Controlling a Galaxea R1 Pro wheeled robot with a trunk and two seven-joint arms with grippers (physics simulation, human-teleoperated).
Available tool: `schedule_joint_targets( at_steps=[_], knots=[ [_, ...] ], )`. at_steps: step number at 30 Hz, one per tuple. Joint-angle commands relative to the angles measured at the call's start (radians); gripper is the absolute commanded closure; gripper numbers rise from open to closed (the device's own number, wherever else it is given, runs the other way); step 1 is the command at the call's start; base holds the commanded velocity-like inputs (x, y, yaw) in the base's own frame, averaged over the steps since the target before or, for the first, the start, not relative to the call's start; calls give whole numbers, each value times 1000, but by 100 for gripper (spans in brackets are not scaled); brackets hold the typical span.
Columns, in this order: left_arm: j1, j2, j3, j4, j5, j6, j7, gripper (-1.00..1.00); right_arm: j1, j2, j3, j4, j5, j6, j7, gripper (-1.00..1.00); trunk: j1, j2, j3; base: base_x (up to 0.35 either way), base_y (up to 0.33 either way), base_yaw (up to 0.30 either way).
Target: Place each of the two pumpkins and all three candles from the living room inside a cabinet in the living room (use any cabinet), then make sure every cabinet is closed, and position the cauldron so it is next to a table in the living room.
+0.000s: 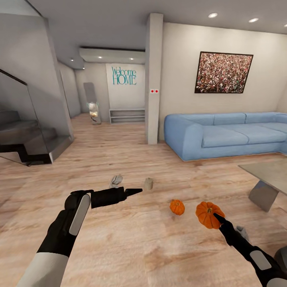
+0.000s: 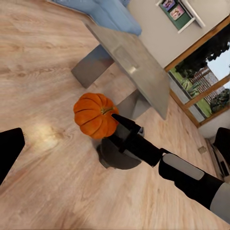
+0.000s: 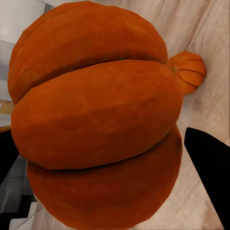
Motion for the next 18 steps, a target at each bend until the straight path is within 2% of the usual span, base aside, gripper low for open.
schedule_joint_targets(
  at_steps=[1, 11, 18],
  knots=[
    [-1, 0, 1, 0, -2, 4, -4, -100, -1, 0, -6, 0, -12, 11, 3, 100, 0, 0, -1, 338, 128, 0],
    [-1, 0, 1, 0, -2, 4, -6, -100, -1, 0, -7, 0, -12, 12, 3, 100, 0, 0, -1, 322, 168, -7],
    [-1, 0, 1, 0, -2, 4, -6, -100, -1, 0, -7, 1, -13, 12, 3, 100, 0, 0, -1, 311, 191, -166]
  ],
)
